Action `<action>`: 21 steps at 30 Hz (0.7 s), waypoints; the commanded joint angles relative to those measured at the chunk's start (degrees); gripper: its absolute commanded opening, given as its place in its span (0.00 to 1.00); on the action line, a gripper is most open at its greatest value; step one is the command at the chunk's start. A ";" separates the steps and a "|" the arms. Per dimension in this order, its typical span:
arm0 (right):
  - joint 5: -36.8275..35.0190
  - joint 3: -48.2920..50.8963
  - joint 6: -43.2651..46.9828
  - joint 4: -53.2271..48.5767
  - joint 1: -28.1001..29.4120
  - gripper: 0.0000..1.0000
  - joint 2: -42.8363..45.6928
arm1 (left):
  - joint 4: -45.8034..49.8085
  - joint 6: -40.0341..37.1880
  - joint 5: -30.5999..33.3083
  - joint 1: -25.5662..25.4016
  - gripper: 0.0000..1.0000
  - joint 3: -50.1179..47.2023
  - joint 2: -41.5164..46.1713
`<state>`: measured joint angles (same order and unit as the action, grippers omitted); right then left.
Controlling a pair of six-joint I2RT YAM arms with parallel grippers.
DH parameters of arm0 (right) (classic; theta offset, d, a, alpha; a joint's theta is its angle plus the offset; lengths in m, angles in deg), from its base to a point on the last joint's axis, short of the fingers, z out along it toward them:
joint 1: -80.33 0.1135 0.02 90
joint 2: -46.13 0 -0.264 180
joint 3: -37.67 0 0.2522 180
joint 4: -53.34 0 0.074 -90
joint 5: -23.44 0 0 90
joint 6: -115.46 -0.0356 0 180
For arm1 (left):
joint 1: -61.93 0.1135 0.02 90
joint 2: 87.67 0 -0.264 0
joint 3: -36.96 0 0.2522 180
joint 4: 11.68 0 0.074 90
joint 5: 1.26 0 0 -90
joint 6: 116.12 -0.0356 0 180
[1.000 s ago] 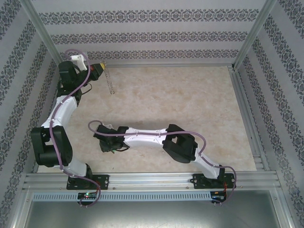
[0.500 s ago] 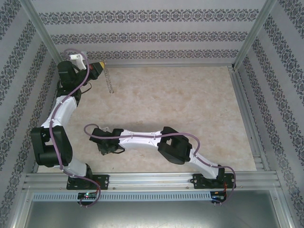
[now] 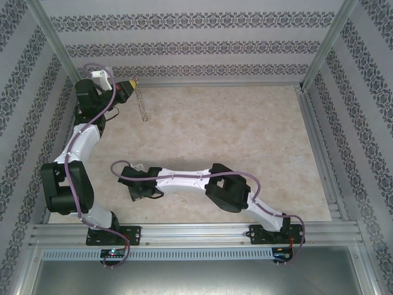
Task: Put the keys on the keyring
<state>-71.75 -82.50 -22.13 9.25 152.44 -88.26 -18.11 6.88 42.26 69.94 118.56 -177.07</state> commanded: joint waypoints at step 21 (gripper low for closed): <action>-2.44 35.82 5.90 13.42 -17.82 0.00 27.51 | -1.97 -0.91 -4.78 -4.26 0.00 3.21 -1.67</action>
<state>-74.64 -50.46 -17.80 18.41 136.71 -64.37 -18.87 7.36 39.22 67.75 118.95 -178.75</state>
